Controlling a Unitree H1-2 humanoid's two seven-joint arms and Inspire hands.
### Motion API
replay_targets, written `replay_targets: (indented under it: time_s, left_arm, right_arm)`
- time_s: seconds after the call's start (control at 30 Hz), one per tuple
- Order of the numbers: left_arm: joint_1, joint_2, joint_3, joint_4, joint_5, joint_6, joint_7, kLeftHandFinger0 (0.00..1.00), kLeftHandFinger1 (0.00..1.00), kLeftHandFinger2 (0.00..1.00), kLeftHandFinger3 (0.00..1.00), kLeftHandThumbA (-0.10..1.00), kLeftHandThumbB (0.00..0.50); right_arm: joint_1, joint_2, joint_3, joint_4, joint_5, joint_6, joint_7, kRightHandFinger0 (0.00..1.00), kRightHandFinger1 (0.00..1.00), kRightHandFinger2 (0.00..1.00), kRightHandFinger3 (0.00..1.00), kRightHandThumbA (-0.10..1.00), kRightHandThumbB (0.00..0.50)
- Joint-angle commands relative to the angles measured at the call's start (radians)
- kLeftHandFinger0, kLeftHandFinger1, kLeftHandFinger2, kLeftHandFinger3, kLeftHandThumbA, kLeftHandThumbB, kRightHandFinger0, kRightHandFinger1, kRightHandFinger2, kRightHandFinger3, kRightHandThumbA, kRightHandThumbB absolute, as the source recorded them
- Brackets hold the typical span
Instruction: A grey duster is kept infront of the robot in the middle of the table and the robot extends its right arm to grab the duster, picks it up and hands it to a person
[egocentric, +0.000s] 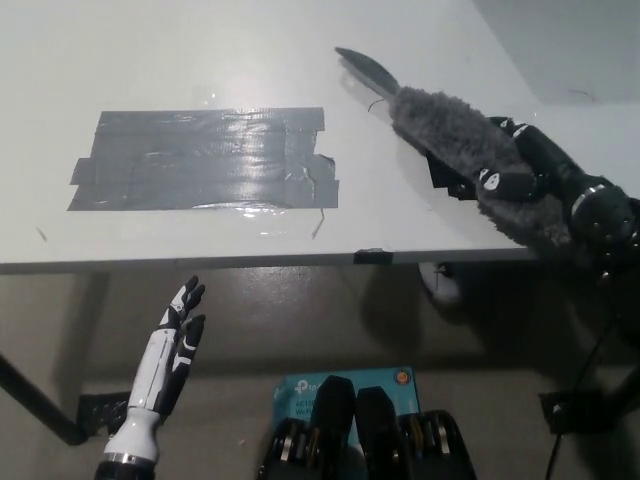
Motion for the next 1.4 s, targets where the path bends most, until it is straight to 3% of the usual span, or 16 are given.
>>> replay_targets:
  time_s: [0.0, 0.07, 0.1, 0.13, 0.17, 0.67, 0.8, 0.9, 0.93, 1.1, 1.37]
  left_arm:
    - [-0.016, 0.013, -0.001, -0.014, -0.019, -0.036, -0.003, 0.89, 1.00, 1.00, 1.00, 1.00, 0.224]
    - [-0.016, 0.014, -0.003, -0.014, -0.017, -0.036, -0.002, 0.89, 1.00, 1.00, 1.00, 1.00, 0.222]
    - [-0.015, 0.015, -0.003, -0.013, -0.018, -0.036, -0.002, 0.89, 1.00, 1.00, 1.00, 1.00, 0.221]
    - [-0.015, 0.015, -0.004, -0.013, -0.020, -0.036, -0.002, 0.89, 1.00, 1.00, 1.00, 1.00, 0.220]
    - [-0.016, 0.017, -0.005, -0.011, -0.019, -0.036, -0.001, 0.88, 1.00, 1.00, 1.00, 1.00, 0.207]
    - [-0.018, 0.016, -0.003, -0.012, -0.024, -0.036, -0.008, 0.87, 1.00, 1.00, 1.00, 0.96, 0.193]
    - [-0.022, 0.016, -0.005, -0.007, -0.021, -0.036, -0.006, 0.87, 1.00, 1.00, 1.00, 0.96, 0.192]
    - [-0.018, 0.017, 0.000, -0.009, -0.021, -0.036, -0.010, 0.87, 1.00, 1.00, 1.00, 0.95, 0.200]
    - [-0.017, 0.018, 0.001, -0.011, -0.021, -0.036, -0.010, 0.87, 1.00, 1.00, 1.00, 0.95, 0.199]
    - [-0.015, 0.017, -0.003, -0.014, -0.015, -0.036, -0.007, 0.87, 1.00, 1.00, 1.00, 0.94, 0.204]
    - [-0.011, 0.016, -0.001, -0.024, -0.024, -0.036, -0.007, 0.86, 0.99, 1.00, 1.00, 0.92, 0.190]
  right_arm:
    - [-0.027, 0.017, -0.172, -0.203, 0.317, 0.269, 0.192, 0.08, 0.61, 0.97, 1.00, -0.10, 0.208]
    - [-0.022, 0.042, -0.241, -0.251, 0.415, 0.359, 0.228, 0.04, 0.58, 0.99, 1.00, -0.10, 0.192]
    - [-0.019, 0.049, -0.260, -0.259, 0.453, 0.368, 0.240, 0.01, 0.55, 1.00, 1.00, -0.10, 0.206]
    - [-0.019, 0.055, -0.270, -0.261, 0.477, 0.370, 0.246, 0.00, 0.49, 0.94, 0.97, -0.10, 0.256]
    - [-0.019, 0.058, -0.274, -0.265, 0.511, 0.370, 0.244, 0.00, 0.46, 0.95, 0.96, -0.10, 0.232]
    - [0.094, 0.035, -0.156, -0.525, 1.160, 0.370, 0.056, 0.00, 0.49, 0.99, 1.00, -0.10, 0.183]
    - [0.139, 0.056, -0.159, -0.605, 1.272, 0.370, -0.021, 0.00, 0.49, 0.97, 1.00, -0.10, 0.207]
    - [0.168, 0.080, -0.167, -0.649, 1.329, 0.370, -0.056, 0.00, 0.49, 0.96, 1.00, -0.10, 0.188]
    - [0.176, 0.090, -0.173, -0.659, 1.351, 0.370, -0.067, 0.00, 0.46, 0.90, 0.93, -0.10, 0.211]
    - [0.272, 0.205, -0.230, -0.760, 1.439, 0.370, -0.112, 0.00, 0.48, 0.91, 0.99, -0.10, 0.137]
    - [0.394, 0.333, -0.240, -0.853, 1.486, 0.370, -0.098, 0.00, 0.46, 0.92, 1.00, -0.10, 0.132]
